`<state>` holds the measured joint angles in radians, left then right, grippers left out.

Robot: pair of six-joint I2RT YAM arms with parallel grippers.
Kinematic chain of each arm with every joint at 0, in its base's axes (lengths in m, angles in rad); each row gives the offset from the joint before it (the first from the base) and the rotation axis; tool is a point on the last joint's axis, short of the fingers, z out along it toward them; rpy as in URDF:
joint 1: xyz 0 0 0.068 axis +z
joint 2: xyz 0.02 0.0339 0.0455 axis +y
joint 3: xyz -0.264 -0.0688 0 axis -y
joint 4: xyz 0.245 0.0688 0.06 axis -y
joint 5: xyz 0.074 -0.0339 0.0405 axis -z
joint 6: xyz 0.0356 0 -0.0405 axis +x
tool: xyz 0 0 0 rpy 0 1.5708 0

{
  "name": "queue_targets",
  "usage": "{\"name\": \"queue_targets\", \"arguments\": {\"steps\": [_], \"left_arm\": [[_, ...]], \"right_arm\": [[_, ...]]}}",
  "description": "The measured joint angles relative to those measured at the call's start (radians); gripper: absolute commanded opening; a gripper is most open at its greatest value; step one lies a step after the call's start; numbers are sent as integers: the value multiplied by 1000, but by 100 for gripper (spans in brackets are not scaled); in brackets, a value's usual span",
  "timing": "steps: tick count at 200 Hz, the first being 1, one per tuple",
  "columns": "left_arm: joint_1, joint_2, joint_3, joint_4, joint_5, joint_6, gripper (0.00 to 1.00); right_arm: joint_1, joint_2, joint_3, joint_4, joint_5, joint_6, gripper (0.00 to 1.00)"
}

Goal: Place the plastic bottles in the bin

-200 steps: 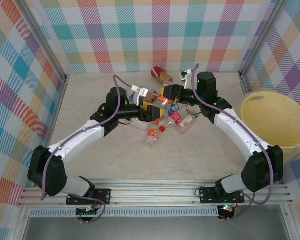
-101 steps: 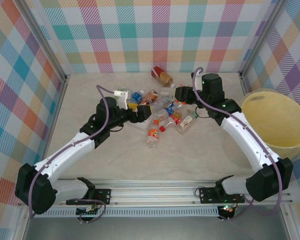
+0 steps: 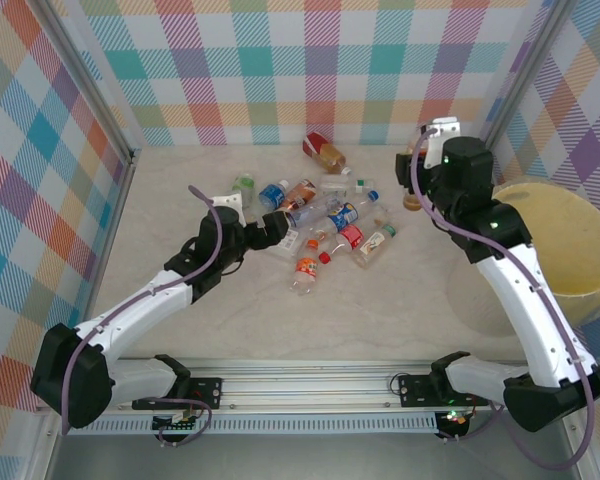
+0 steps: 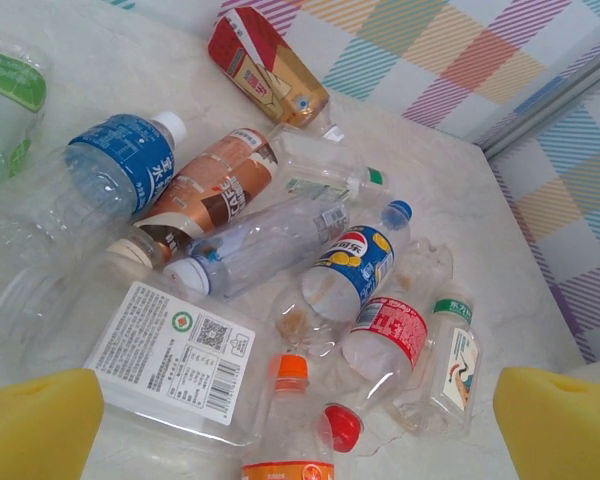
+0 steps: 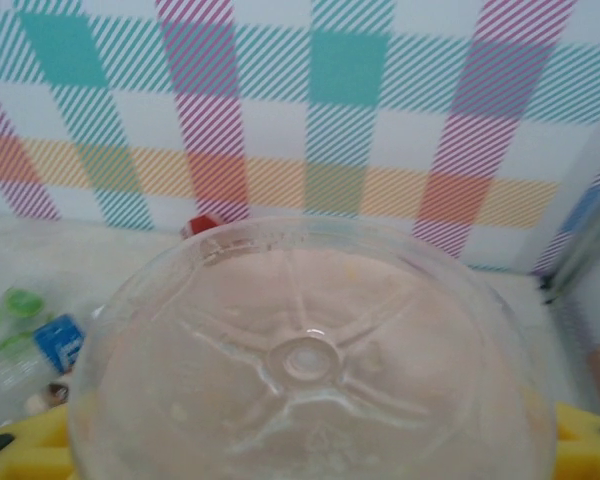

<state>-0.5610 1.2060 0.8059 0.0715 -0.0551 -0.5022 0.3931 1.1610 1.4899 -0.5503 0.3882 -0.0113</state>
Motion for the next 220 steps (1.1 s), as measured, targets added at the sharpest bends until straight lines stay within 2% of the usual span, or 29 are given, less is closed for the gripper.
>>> {"name": "queue_targets", "arguments": {"steps": [66,103,154,220], "left_arm": [[0,109,53,8,29,-10,100],[0,153,81,10,56,-45,100],[0,192,99,1,65,-78,100],[0,272,202,-77,61,-85,100]], "right_arm": [[-15,-109,29,-5,310,-191,41],[-127,-160,-3,2,434,-267,39],[-342,-220,-103,68,491,-328,40],[-562,-181,-214,86,494,-260,43]]}}
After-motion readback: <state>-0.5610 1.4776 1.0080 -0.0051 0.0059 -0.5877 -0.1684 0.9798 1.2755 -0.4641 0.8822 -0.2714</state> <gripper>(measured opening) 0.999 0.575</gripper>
